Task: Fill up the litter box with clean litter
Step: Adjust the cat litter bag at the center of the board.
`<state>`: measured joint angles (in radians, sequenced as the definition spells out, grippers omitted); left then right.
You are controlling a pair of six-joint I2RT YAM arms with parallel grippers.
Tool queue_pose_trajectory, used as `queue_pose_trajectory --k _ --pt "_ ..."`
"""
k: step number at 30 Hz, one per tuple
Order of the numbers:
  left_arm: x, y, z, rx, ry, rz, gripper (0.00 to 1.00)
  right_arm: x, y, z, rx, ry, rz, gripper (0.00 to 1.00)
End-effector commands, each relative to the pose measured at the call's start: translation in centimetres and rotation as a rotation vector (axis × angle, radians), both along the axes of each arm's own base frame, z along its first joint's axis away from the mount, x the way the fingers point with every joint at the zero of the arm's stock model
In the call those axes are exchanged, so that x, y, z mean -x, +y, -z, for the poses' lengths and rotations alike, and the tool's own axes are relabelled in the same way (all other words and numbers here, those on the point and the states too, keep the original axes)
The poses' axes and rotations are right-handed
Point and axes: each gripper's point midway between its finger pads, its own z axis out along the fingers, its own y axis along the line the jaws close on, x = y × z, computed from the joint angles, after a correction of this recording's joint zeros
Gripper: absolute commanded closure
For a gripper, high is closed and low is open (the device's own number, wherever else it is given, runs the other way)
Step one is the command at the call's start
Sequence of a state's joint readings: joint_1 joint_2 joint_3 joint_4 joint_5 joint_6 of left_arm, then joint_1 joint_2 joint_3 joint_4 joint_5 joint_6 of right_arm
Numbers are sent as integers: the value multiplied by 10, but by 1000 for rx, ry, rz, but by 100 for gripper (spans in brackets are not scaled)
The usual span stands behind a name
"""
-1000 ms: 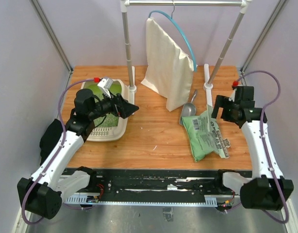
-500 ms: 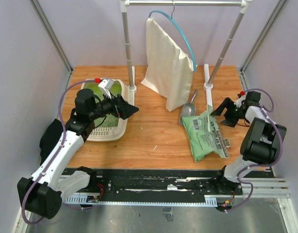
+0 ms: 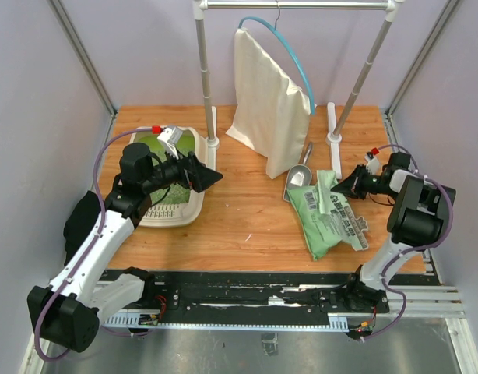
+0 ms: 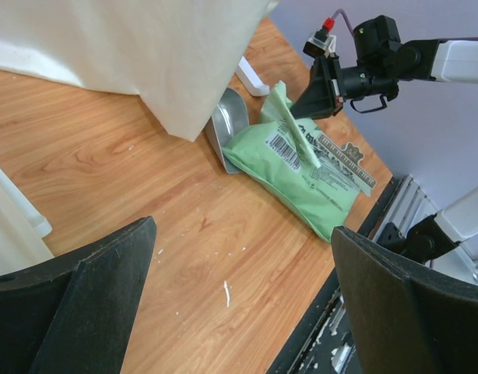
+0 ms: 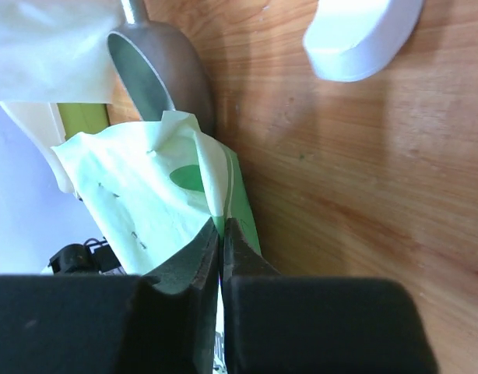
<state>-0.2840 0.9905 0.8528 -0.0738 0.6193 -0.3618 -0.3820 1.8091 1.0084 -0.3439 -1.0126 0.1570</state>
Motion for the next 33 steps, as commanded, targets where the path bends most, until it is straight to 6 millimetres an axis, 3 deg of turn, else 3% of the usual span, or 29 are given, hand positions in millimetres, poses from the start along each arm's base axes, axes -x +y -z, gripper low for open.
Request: queue_pose_trajectory --k 1,5,9,20,26,33 --pt "4 -2 -11 11 -30 14 1 8 2 -28 21 -66 -12 99" --pt "5 -2 -10 18 -26 11 0 21 2 -51 138 -98 -22 99" --pt "5 -3 -10 29 -22 17 0 34 15 -87 269 -180 -61 99" --pt "9 -2 -10 24 -27 23 0 90 96 -141 430 -405 -327 100" --pt "10 -3 -15 38 -46 30 0 105 137 -147 467 -458 -494 99" --pt "14 -7 -13 79 -51 48 1 102 201 -154 553 -561 -713 99"
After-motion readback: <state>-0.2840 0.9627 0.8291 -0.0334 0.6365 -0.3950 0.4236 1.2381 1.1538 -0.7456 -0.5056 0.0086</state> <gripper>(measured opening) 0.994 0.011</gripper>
